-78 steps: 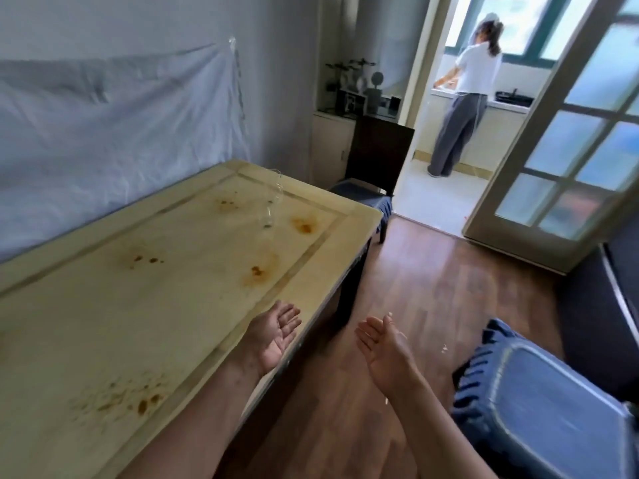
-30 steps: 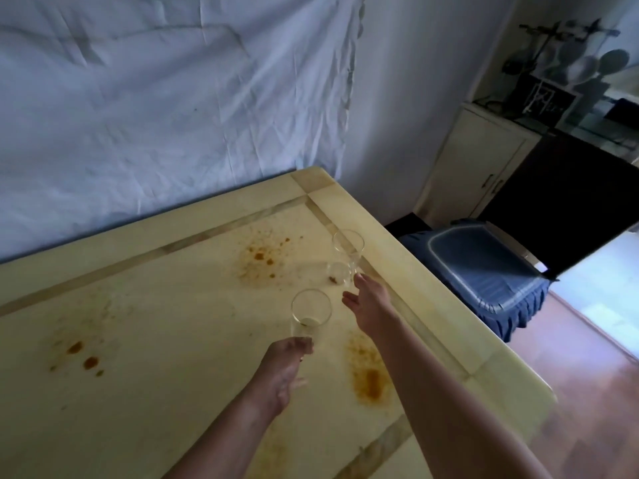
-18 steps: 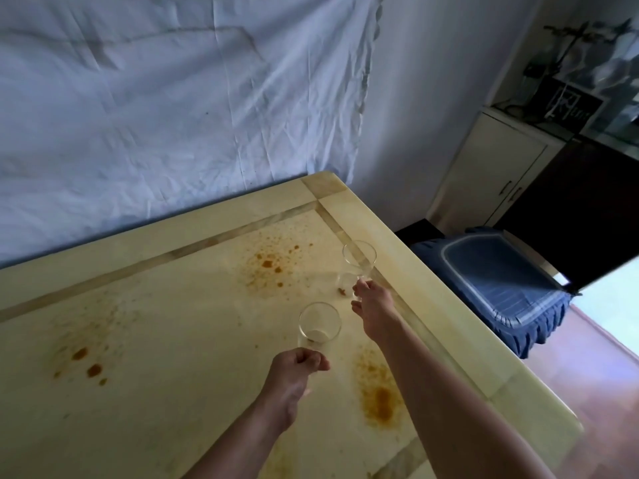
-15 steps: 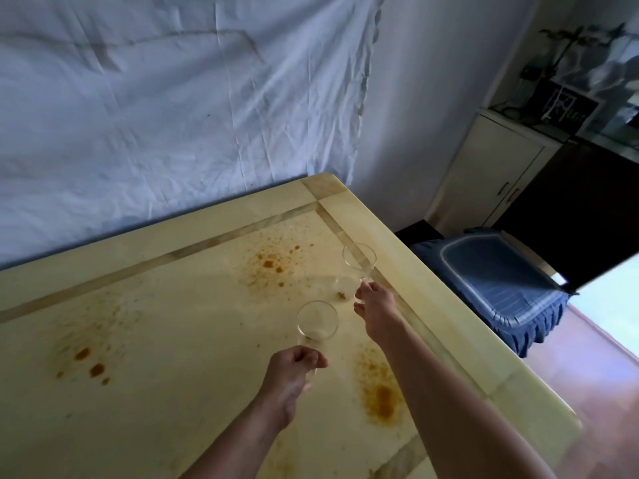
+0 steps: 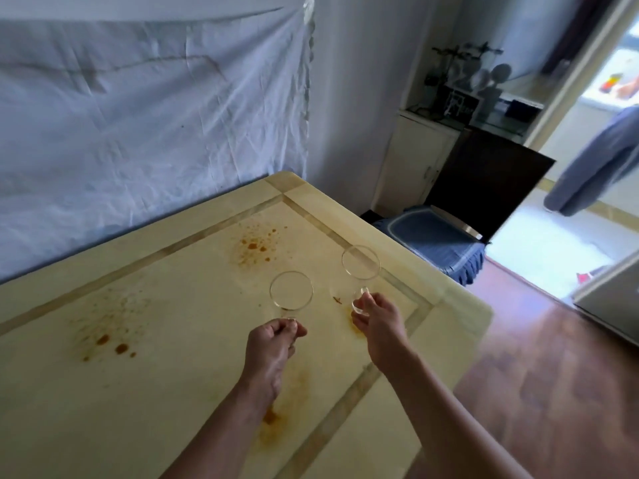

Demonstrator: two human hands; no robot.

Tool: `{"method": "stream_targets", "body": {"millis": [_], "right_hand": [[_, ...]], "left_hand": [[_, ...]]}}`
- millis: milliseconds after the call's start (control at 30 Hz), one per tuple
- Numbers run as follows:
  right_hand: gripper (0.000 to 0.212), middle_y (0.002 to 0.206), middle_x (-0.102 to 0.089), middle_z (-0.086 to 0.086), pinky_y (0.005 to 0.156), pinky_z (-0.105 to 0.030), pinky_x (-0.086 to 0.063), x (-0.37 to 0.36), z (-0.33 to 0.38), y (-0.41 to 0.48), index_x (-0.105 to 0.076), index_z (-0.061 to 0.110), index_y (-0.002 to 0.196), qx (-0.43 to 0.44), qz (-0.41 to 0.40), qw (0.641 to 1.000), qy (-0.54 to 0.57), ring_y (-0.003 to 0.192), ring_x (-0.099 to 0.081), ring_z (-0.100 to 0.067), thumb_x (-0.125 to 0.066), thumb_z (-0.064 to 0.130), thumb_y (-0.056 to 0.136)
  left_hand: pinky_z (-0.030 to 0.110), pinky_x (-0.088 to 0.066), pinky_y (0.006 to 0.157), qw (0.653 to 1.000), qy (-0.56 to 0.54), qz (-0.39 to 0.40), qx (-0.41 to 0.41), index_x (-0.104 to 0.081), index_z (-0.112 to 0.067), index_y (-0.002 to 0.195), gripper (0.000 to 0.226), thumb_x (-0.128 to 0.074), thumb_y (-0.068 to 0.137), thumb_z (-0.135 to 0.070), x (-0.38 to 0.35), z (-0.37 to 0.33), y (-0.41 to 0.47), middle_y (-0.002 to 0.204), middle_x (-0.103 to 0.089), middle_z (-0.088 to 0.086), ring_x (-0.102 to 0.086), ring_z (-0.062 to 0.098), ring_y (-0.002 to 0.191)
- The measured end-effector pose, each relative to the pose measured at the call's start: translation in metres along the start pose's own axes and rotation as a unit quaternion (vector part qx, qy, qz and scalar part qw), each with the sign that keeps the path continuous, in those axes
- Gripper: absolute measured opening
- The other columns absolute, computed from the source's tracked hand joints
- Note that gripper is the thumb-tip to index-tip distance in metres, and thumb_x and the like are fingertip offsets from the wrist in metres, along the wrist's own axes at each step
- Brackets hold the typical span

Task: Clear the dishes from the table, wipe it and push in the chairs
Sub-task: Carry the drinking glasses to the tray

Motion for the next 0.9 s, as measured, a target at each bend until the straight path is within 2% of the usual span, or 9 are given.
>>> {"method": "stream_targets", "body": {"millis": [200, 300, 433, 600, 767, 833, 900], "right_hand": [[0.025, 0.079, -0.055, -0.007, 0.073, -0.025, -0.047, 0.056, -0.036, -0.119, -0.054, 0.009, 0.074, 0.021, -0.054, 0.996, 0.063, 0.072, -0.051, -0.016, -0.050, 0.016, 0.098], [0.025, 0.080, -0.054, -0.007, 0.074, -0.024, -0.048, 0.089, -0.054, -0.179, -0.053, 0.008, 0.075, 0.019, -0.084, 0.993, 0.081, 0.073, -0.051, -0.017, -0.049, 0.014, 0.098], [0.024, 0.075, -0.053, -0.005, 0.066, -0.023, -0.043, 0.135, -0.071, -0.246, -0.053, 0.009, 0.074, 0.032, -0.126, 0.985, 0.110, 0.067, -0.047, -0.014, -0.050, 0.013, 0.097], [0.024, 0.072, -0.053, -0.004, 0.060, -0.024, -0.041, 0.199, -0.088, -0.319, -0.053, 0.011, 0.073, 0.050, -0.194, 0.973, 0.116, 0.061, -0.047, -0.012, -0.050, 0.012, 0.097], [0.021, 0.073, -0.052, -0.004, 0.063, -0.025, -0.042, 0.265, -0.107, -0.402, -0.054, 0.009, 0.076, 0.067, -0.272, 0.949, 0.144, 0.065, -0.047, -0.013, -0.049, 0.012, 0.097], [0.022, 0.072, -0.052, -0.003, 0.063, -0.024, -0.042, 0.290, -0.119, -0.440, -0.054, 0.009, 0.076, 0.069, -0.311, 0.935, 0.154, 0.064, -0.047, -0.012, -0.048, 0.011, 0.097], [0.021, 0.072, -0.051, -0.004, 0.060, -0.023, -0.039, 0.313, -0.133, -0.475, -0.053, 0.009, 0.077, 0.081, -0.339, 0.920, 0.180, 0.062, -0.045, -0.012, -0.047, 0.009, 0.098]], "left_hand": [[0.036, -0.050, 0.088, 0.996, 0.031, 0.076, -0.018, -0.065, -0.011, 0.075, 0.022, -0.052, 0.092, -0.006, 0.020, 0.032, -0.086, 0.081, -0.070, 0.006, -0.064, 0.016, 0.086], [0.033, -0.053, 0.077, 0.992, 0.040, 0.120, -0.008, -0.065, -0.009, 0.075, 0.021, -0.054, 0.092, -0.005, 0.020, 0.052, -0.131, 0.079, -0.070, 0.008, -0.064, 0.016, 0.077], [0.033, -0.049, 0.080, 0.981, 0.048, 0.188, -0.011, -0.063, -0.008, 0.080, 0.017, -0.053, 0.091, -0.003, 0.005, 0.078, -0.186, 0.081, -0.069, 0.011, -0.063, 0.019, 0.079], [0.013, -0.051, 0.054, 0.962, 0.053, 0.266, -0.008, -0.063, -0.006, 0.078, 0.017, -0.053, 0.091, 0.000, -0.032, 0.109, -0.254, 0.076, -0.067, 0.011, -0.063, 0.010, 0.064], [0.028, -0.047, 0.065, 0.933, 0.082, 0.349, -0.021, -0.066, -0.009, 0.075, 0.018, -0.058, 0.089, -0.003, -0.064, 0.149, -0.325, 0.068, -0.071, 0.003, -0.061, 0.018, 0.072], [0.025, -0.049, 0.064, 0.916, 0.101, 0.387, -0.030, -0.066, -0.008, 0.077, 0.015, -0.058, 0.088, -0.004, -0.073, 0.166, -0.361, 0.067, -0.072, 0.001, -0.062, 0.017, 0.072], [0.018, -0.049, 0.056, 0.895, 0.117, 0.429, -0.039, -0.066, -0.006, 0.079, 0.013, -0.058, 0.088, -0.003, -0.079, 0.183, -0.398, 0.068, -0.071, 0.000, -0.059, 0.015, 0.067]]}}
Point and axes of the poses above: each hand's wrist, its own y-axis towards the middle knuckle, its own x-axis out of the back of the hand, z = x × y, the point moved 5 cm from there along y, towards the middle knuckle
